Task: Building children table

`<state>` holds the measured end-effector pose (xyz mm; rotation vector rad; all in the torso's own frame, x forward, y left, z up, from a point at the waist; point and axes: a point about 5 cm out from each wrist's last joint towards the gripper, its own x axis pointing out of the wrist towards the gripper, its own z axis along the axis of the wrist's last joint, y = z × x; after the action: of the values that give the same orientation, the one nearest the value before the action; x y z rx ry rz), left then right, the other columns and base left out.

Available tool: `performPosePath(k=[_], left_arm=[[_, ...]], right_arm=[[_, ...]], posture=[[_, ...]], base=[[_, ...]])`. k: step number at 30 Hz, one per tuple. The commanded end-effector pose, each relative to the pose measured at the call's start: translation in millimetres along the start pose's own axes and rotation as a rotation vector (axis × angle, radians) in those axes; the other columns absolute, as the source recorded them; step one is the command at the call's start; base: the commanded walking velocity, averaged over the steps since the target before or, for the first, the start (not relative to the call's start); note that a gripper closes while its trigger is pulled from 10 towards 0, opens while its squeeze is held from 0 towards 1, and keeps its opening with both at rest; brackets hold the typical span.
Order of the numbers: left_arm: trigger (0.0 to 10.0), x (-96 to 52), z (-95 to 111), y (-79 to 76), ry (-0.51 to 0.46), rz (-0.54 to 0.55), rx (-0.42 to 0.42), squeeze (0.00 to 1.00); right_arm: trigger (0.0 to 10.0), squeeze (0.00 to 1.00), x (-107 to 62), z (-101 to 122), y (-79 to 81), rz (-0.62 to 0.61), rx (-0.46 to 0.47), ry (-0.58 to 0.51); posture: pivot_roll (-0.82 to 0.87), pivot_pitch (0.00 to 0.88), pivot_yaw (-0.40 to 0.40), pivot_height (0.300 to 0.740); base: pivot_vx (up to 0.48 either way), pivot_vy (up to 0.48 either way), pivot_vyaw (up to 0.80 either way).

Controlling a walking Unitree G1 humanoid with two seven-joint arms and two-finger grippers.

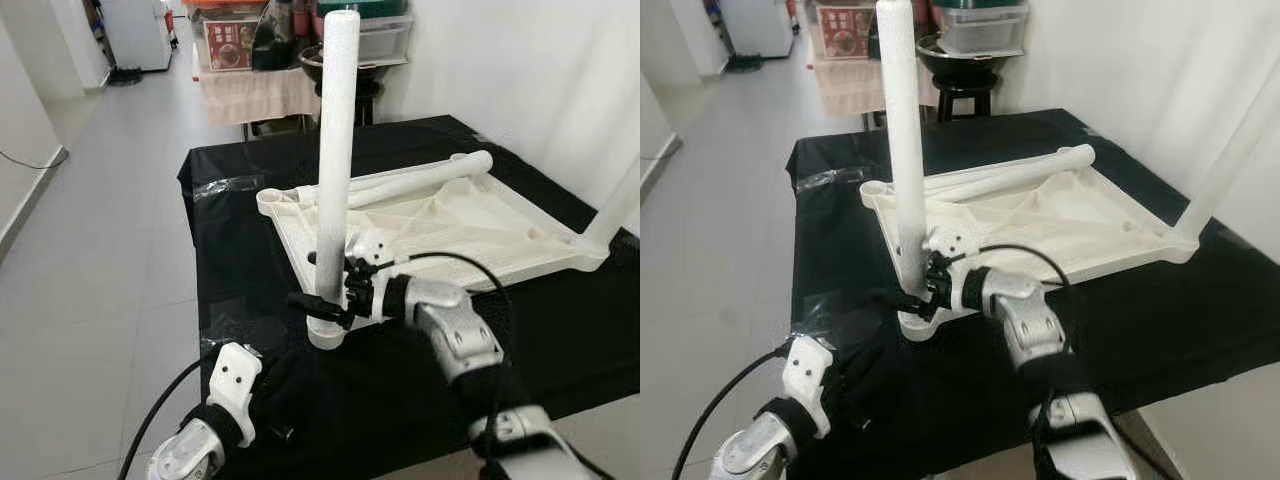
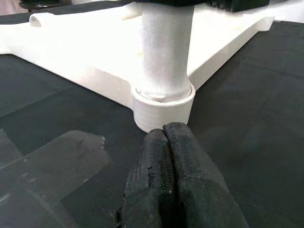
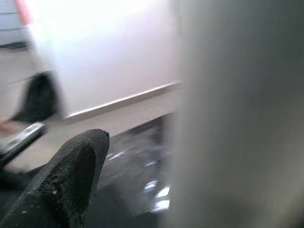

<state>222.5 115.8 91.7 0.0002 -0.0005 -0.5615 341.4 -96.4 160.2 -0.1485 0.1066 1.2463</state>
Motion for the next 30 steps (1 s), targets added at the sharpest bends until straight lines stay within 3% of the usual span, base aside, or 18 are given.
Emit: performPosePath(k=[1,6,7,8,9,10,11,12,16,21,23,25,27,28,29,30], left_arm=[[10.0,-2.1,-4,0.7,0.022,0.004,0.0,0.0],[10.0,-3.0,-4,0.3,0.029,-0.002,0.016,0.0],[10.0,-3.2,-4,0.3,0.031,-0.004,0.024,0.0],[10.0,-3.2,-4,0.3,0.031,-0.004,0.024,0.0],[10.0,-3.3,-4,0.3,0.032,-0.004,0.026,0.0],[10.0,-3.3,-4,0.3,0.032,-0.004,0.026,0.0],[10.0,-3.3,-4,0.3,0.032,-0.004,0.028,0.0],[10.0,-3.4,-4,0.4,0.033,-0.004,0.03,0.0],[10.0,-3.4,-4,0.4,0.033,-0.003,0.031,0.0],[10.0,-3.4,-4,-0.3,0.032,-0.003,0.028,0.0],[10.0,-3.4,-4,-0.3,0.032,-0.003,0.028,0.0],[10.0,-5.0,-3,-1.0,0.03,-0.005,0.023,0.0],[10.0,-5.0,-3,-1.0,0.03,-0.005,0.023,0.0],[10.0,-6.2,-3,-0.4,0.029,-0.005,0.022,0.0],[10.0,-6.2,-3,-0.4,0.029,-0.005,0.022,0.0],[10.0,-7.4,-2,0.7,0.029,-0.002,0.021,0.0]], right_arm=[[10.0,0.0,1.1,-2,-1.2,0.071,0.003,0.026],[10.0,0.0,2.4,-1,-14.4,0.063,0.025,0.064],[4.2,0.0,4.0,-1,-16.4,0.061,0.045,0.064],[4.2,0.0,4.0,-1,-16.4,0.061,0.045,0.064],[2.0,0.0,4.0,-2,-16.6,0.066,0.056,0.067],[2.0,0.0,4.0,-2,-16.6,0.066,0.056,0.067],[0.5,0.0,3.7,-4,-16.5,0.068,0.065,0.072],[0.0,0.0,2.6,-7,-17.0,0.077,0.072,0.079],[0.0,0.0,0.3,-12,-17.2,0.077,0.08,0.09],[0.0,0.0,-19.5,-30,-15.4,0.016,0.078,0.099],[0.0,0.0,-19.5,-30,-15.4,0.016,0.078,0.099],[0.0,0.0,-25.1,-49,-5.2,-0.145,0.079,0.14],[0.0,0.0,-25.1,-49,-5.2,-0.145,0.079,0.14],[0.0,0.0,-19.4,-61,2.1,-0.494,0.169,0.13],[0.0,0.0,-19.4,-61,2.1,-0.494,0.169,0.13],[0.0,0.0,-10.8,-74,29.7,-0.631,0.253,0.158]], posture=[[0.0,0.0,-0.025,0.74],[0.01,0.0,-0.028,0.74],[0.02,0.0,-0.028,0.74],[0.02,0.0,-0.028,0.74],[0.02,0.0,-0.028,0.74],[0.02,0.0,-0.028,0.74],[0.02,0.0,-0.029,0.74],[0.02,0.0,-0.029,0.74],[0.02,0.0,-0.029,0.74],[0.01,0.0,-0.021,0.74],[0.01,0.0,-0.021,0.74],[0.0,0.0,-0.038,0.74],[0.0,0.0,-0.038,0.74],[-0.01,0.0,-0.034,0.74],[-0.01,0.0,-0.034,0.74],[-0.01,0.0,-0.019,0.74]], base=[[0.0,0.0,0.0],[0.0,0.0,0.0],[0.0,0.0,0.0],[0.0,0.0,0.0],[0.0,0.0,0.0],[0.0,0.0,0.0],[0.0,0.0,0.0],[0.0,0.0,0.0],[0.0,0.0,0.0],[0.0,0.0,0.0],[0.0,0.0,0.0],[0.0,0.0,0.0],[0.0,0.0,0.0],[0.0,0.0,0.0],[0.0,0.0,0.0],[0.0,0.0,0.0]])
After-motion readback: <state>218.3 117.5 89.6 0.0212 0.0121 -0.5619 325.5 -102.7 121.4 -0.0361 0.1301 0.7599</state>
